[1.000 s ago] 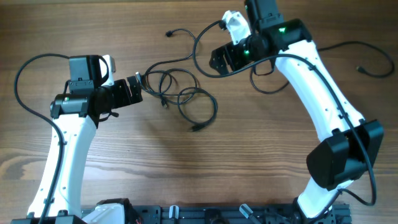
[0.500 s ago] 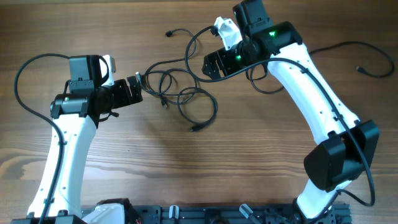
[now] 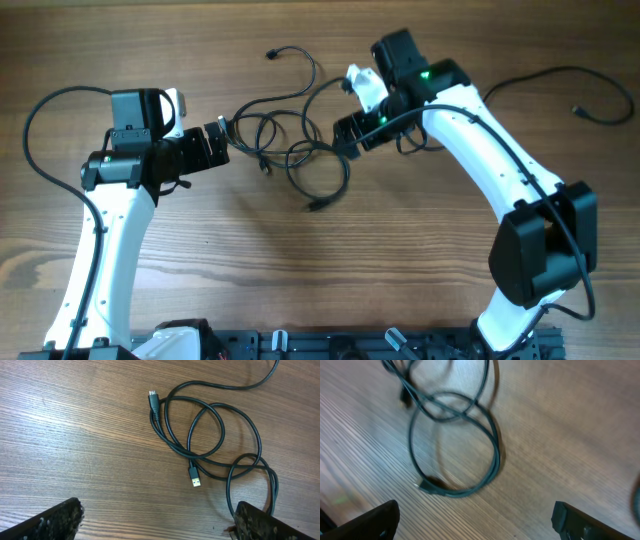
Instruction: Untangle cables
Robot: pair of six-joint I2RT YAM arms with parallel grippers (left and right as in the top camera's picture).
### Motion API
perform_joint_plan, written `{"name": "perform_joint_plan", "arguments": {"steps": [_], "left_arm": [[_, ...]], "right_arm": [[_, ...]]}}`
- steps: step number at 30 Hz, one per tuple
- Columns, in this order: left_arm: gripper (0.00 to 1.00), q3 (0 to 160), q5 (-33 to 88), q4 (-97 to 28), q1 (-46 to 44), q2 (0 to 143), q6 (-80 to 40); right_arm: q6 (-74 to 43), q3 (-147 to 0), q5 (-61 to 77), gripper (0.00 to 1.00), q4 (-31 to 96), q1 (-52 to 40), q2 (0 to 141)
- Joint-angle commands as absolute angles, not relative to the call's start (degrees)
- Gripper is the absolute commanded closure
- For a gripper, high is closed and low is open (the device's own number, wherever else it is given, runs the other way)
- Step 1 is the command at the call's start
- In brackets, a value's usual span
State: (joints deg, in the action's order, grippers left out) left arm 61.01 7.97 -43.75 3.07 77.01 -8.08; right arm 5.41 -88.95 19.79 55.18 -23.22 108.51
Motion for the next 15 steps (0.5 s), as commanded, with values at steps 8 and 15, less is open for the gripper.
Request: {"name": "perform_joint_plan", "arguments": {"steps": [8,15], "left_arm": [[0.00,60.8,8.0,-43.8,3.4,76.7,-8.6],[0.00,60.8,8.0,-43.8,3.4,76.7,-8.6]], "right_arm": [[6.5,-77.4,27.1,0.00,46.8,-23.5,107.5],[7.2,-70.8,27.1,0.05,37.5,-25.0,107.5]]}}
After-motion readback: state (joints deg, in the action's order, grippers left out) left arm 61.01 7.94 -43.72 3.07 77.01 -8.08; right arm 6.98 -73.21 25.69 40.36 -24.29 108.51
